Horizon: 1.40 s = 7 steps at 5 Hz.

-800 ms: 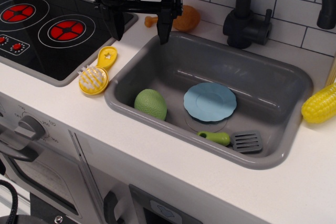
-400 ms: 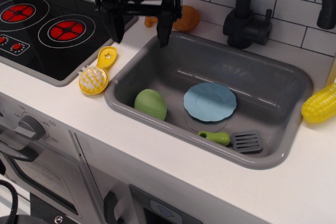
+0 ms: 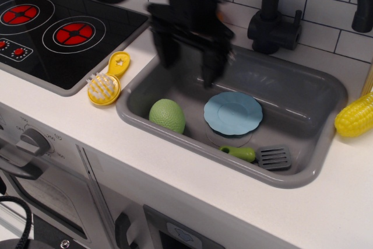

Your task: Put spatula on plate sink

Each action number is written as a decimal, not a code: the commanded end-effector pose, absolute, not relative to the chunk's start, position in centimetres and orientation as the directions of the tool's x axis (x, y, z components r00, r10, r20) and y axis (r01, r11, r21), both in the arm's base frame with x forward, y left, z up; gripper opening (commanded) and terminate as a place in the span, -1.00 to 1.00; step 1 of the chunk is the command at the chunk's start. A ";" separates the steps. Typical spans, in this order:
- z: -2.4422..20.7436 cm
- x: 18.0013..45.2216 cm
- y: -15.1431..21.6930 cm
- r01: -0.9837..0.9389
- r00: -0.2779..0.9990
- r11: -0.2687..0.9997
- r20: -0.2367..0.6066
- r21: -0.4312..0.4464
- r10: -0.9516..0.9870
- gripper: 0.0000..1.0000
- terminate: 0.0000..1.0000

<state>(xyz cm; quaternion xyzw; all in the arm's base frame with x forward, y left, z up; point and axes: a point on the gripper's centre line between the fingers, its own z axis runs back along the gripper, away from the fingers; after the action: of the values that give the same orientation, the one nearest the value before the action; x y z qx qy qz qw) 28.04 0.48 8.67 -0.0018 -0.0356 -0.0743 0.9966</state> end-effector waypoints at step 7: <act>0.1 26.0 -5.1 0.778 0.622 0.625 0.069 0.060 -0.780 1.00 -1.00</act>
<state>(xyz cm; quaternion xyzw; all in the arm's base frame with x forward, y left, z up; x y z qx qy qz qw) 27.01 -5.23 0.13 0.0120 -0.0468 -0.4200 0.9063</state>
